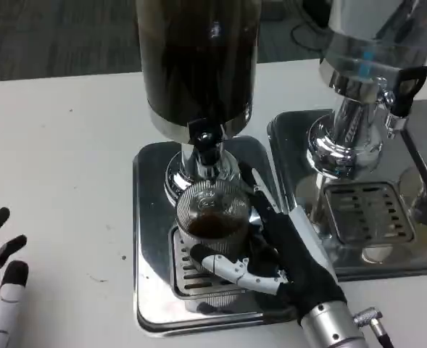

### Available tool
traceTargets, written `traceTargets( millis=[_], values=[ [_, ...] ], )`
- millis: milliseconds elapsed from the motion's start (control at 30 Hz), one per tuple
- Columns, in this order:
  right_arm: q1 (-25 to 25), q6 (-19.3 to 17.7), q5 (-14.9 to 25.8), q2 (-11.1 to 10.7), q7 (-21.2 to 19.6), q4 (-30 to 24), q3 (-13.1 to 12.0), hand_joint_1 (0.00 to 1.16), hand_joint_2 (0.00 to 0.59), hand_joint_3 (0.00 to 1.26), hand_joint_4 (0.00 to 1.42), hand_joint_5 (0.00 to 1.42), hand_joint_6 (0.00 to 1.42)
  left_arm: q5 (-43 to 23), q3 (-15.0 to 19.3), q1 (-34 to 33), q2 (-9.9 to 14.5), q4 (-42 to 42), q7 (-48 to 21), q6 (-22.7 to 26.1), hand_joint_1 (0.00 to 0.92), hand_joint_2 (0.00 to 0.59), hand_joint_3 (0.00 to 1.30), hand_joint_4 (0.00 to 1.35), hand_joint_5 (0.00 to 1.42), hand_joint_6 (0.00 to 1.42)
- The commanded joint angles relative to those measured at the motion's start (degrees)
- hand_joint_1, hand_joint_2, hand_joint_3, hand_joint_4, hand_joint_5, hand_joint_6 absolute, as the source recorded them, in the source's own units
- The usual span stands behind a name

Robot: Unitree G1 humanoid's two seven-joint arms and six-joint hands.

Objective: Grasp the cup under the faucet to collect the drink, then remove the cup.

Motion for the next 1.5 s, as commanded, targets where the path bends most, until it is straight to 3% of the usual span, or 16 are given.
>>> traceTargets(
  millis=[33, 400, 867, 1500],
  values=[
    [0.54, 0.25, -0.78, 0.48, -0.56, 1.29, 0.72, 0.83, 0.153, 0.0, 0.04, 0.15, 0.4, -1.78, 0.1, 0.38, -0.13, 0.07, -0.29, 0.22, 0.0, 0.182, 0.09, 0.0, 0.16, 0.07],
    [0.53, -0.76, -0.27, 1.25, -2.11, 2.77, 0.68, 0.9, 0.156, 0.0, 0.24, 0.31, 0.56, -1.95, 0.08, 1.17, -0.12, -0.43, -0.06, 0.14, 0.0, 0.186, 0.09, 0.0, 0.17, 0.07],
    [0.5, -1.69, -0.67, 2.16, -4.37, 3.89, 0.52, 0.92, 0.15, 0.11, 0.37, 0.5, 0.71, -4.76, 0.37, 1.3, 0.35, -0.2, -2.09, 0.81, 0.0, 0.188, 0.11, 0.0, 0.17, 0.07],
    [0.99, -3.89, -2.6, 2.03, -7.87, 3.87, 0.3, 0.95, 0.164, 0.23, 0.56, 0.81, 1.25, -4.66, 0.15, 1.14, 0.14, -0.35, -2.46, 1.03, 0.0, 0.184, 0.11, 0.0, 0.17, 0.07]
  ],
)
